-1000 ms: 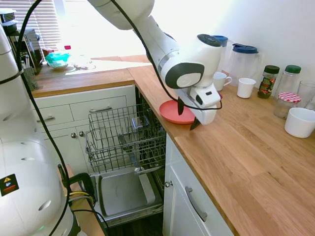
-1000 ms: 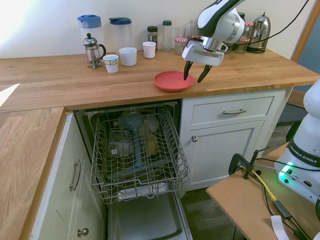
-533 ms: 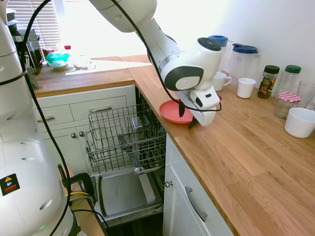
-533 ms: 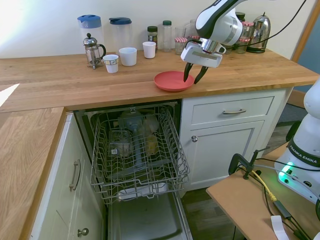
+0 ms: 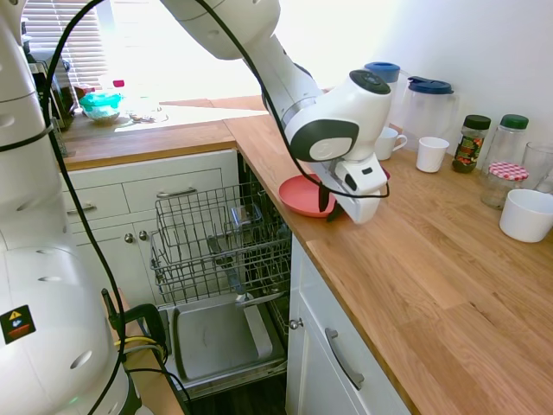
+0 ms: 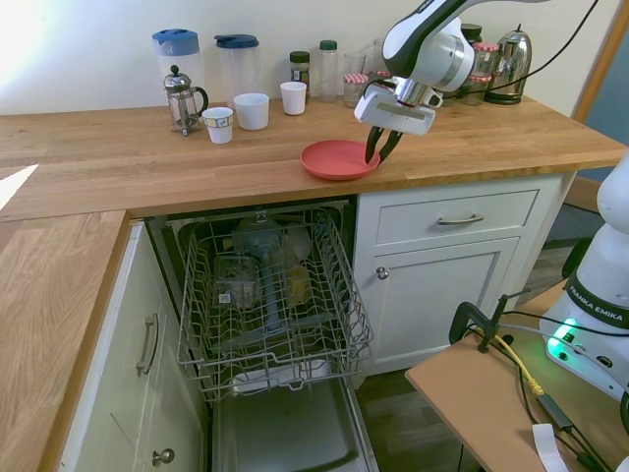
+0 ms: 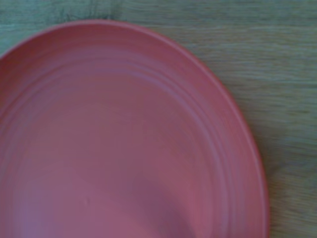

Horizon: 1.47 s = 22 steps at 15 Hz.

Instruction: Put the plate in the dishwasher

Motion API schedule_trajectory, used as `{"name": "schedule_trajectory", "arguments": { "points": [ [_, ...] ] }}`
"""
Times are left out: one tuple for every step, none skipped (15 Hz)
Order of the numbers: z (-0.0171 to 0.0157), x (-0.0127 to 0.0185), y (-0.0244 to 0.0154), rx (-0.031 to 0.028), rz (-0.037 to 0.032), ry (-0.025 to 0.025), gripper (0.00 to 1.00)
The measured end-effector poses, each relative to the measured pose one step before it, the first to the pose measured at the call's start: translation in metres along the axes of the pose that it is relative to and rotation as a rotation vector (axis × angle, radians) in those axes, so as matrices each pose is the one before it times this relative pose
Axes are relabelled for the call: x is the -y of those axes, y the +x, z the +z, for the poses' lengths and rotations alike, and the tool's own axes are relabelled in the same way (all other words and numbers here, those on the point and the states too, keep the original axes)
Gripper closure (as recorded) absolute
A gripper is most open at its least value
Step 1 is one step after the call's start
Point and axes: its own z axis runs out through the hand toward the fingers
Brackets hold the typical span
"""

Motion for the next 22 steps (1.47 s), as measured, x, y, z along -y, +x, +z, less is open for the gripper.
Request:
{"name": "schedule_trajectory", "arguments": {
  "points": [
    [0.00011,0.00022,0.00012,0.00013,-0.00046,0.00205,1.00],
    [-0.00058,0.00092,0.00001,-0.00094,-0.00011,0.00254,1.00],
    [-0.00079,0.00116,0.00006,-0.00096,-0.00078,0.00244,1.00],
    [-0.00107,0.00157,0.00009,-0.00158,-0.00189,0.00277,1.00],
    [-0.00023,0.00057,-0.00021,-0.00070,-0.00184,0.00025,1.00],
    [-0.00039,0.00120,-0.00059,-0.00162,-0.00539,-0.00044,1.00],
    [-0.00033,0.00245,-0.00192,-0.00278,-0.01217,-0.00179,1.00],
    [0.00016,0.00458,-0.00488,-0.00489,-0.02007,-0.00482,1.00],
    [-0.00119,0.00841,-0.00867,-0.01073,-0.02436,-0.00622,1.00],
    [-0.00412,0.01164,-0.01079,-0.01392,-0.02115,-0.00288,1.00],
    [-0.00604,0.01322,-0.01148,-0.01384,-0.01971,0.00063,1.00],
    [-0.00743,0.01347,-0.01110,-0.01448,-0.01935,-0.00114,1.00],
    [-0.00783,0.01342,-0.01046,-0.01812,-0.01988,-0.00480,1.00],
    [-0.00826,0.01412,-0.01189,-0.02224,-0.02151,-0.01010,1.00],
    [-0.00949,0.01701,-0.01685,-0.02232,-0.02049,-0.00902,1.00],
    [-0.00858,0.01568,-0.01846,-0.02254,-0.02731,-0.00986,1.00],
    [-0.00856,0.01614,-0.02164,-0.02505,-0.02732,-0.01254,1.00],
    [-0.00836,0.01465,-0.02047,-0.02225,-0.02563,-0.01217,1.00],
    [-0.00720,0.01118,-0.01724,-0.01989,-0.02148,-0.01079,1.00],
    [-0.00640,0.00865,-0.01278,-0.02892,-0.02343,-0.01903,1.00],
    [-0.00589,0.00761,-0.01187,-0.03887,-0.02016,-0.02540,1.00],
    [-0.00645,0.00696,-0.01126,-0.03513,-0.02060,-0.01997,1.00]
  ]
}}
